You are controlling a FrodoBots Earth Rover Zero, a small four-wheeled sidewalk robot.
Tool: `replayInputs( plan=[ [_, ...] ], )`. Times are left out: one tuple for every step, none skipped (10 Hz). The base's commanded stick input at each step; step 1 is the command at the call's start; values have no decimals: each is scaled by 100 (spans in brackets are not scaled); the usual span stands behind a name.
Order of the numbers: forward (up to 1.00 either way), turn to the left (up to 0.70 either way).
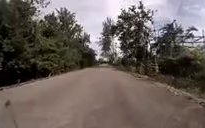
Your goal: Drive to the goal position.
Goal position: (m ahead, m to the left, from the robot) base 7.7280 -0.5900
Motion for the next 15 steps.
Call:
replayInputs(
  plan=[
    [70,-6],
    [70,0],
    [70,0],
    [70,0],
    [70,0],
    [70,0],
    [70,0],
    [70,0],
    [70,0],
    [70,0],
    [70,0],
    [70,0],
    [70,0],
    [70,0],
    [70,0]
  ],
)
